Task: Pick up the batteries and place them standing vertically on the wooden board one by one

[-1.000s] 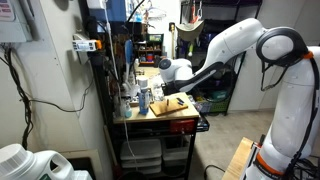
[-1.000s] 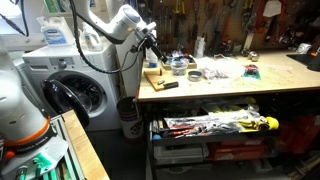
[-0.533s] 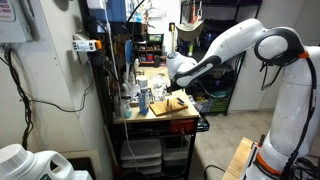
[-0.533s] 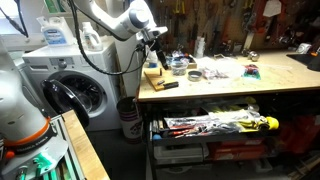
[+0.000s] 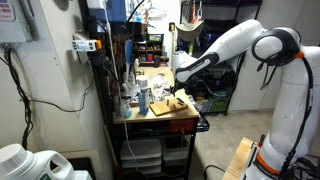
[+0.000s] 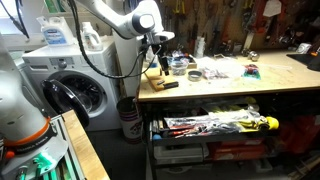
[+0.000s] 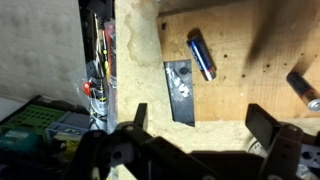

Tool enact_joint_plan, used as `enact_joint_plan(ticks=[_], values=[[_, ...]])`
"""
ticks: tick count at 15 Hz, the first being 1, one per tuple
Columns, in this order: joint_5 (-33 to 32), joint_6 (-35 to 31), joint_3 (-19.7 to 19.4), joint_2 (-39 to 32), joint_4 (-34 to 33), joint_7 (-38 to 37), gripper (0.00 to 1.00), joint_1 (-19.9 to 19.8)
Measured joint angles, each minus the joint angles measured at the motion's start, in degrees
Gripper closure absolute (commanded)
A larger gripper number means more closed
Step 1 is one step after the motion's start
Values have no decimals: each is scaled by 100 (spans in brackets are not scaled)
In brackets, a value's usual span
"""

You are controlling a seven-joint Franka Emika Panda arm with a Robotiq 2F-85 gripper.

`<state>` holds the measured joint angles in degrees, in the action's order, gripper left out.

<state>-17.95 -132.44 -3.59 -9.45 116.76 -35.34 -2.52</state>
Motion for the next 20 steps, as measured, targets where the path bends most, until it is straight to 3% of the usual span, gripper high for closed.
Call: enact_joint_plan(ticks=[2,8,10,14,15,16,20], values=[[294,1,-35,-61,8,311,0,-15],[688,31,-116,-316,10,779,31,-17],[748,40,-131,-380,9,859,27,-17],[832,42,-142,-439,2,987,40,-17],[840,42,-142,-443,-1,1001,48,-17],[847,42,-142,-443,-8,1009,47,-16],[851,42,-142,-446,-44,1044,60,-3]])
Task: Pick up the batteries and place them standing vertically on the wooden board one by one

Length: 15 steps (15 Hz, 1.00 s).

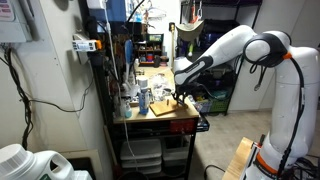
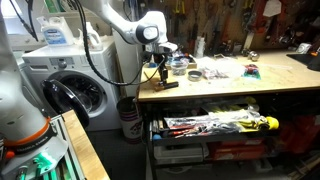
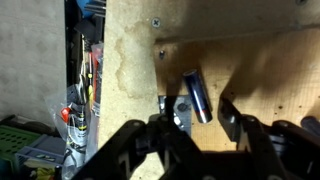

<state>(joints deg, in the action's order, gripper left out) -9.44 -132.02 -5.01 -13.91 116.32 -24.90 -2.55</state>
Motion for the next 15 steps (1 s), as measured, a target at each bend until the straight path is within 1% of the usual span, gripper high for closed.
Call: enact_joint_plan(ticks=[2,3,4,5,6,7,8,9,10,13,15], values=[[0,0,1,0,-11,11,65,24],[0,0,1,0,-12,12,74,35],[0,0,1,0,-12,12,73,43],[0,0,1,0,-12,13,76,48],[0,0,1,0,-12,13,84,53],[0,0,1,-1,-12,13,83,58],[-1,0,1,-3,-12,13,89,64],[-4,0,1,-3,-13,12,97,70],[-13,0,0,-2,-16,6,96,75],[-135,-1,-20,33,-29,-174,96,128],[-508,-4,-73,107,-32,-598,96,240]])
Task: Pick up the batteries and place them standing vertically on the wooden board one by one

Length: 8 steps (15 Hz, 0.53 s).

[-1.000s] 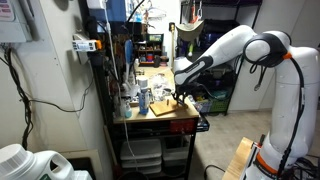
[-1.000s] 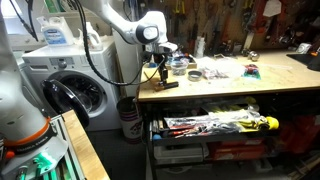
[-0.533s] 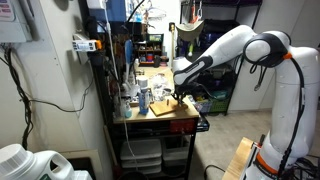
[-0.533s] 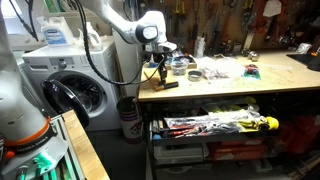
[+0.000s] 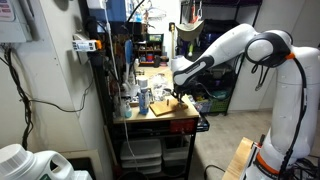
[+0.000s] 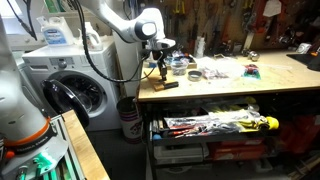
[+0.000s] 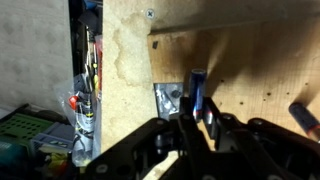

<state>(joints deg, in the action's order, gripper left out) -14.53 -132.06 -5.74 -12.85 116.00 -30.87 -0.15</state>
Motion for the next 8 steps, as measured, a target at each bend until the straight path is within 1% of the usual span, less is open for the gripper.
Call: enact_joint_plan(ticks=[5,6,8], values=[[-1608,16,-64,202,29,-1802,96,425],[-1941,46,-61,211,38,-2171,83,506],[-2402,73,-32,211,78,-2628,83,610]])
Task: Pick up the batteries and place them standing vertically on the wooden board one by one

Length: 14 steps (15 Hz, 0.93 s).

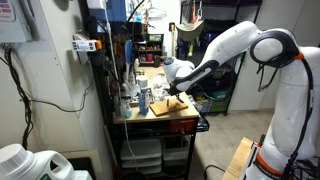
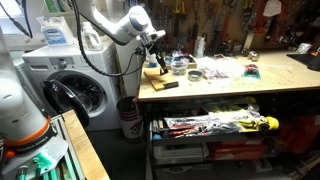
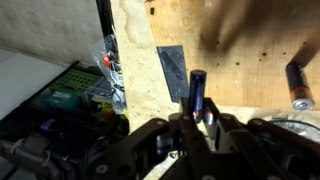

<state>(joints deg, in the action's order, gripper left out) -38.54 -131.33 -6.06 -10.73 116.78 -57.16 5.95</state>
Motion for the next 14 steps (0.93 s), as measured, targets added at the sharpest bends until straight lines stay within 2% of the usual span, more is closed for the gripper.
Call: enact_joint_plan(ticks=[2,3,7,10,14], values=[[-98,2,3,1,31,-101,83,34],[-106,2,-1,2,31,-103,96,34],[-278,18,38,1,21,-254,96,37],[-940,92,136,3,73,-1018,96,96],[-1506,124,282,95,335,-2118,96,107]])
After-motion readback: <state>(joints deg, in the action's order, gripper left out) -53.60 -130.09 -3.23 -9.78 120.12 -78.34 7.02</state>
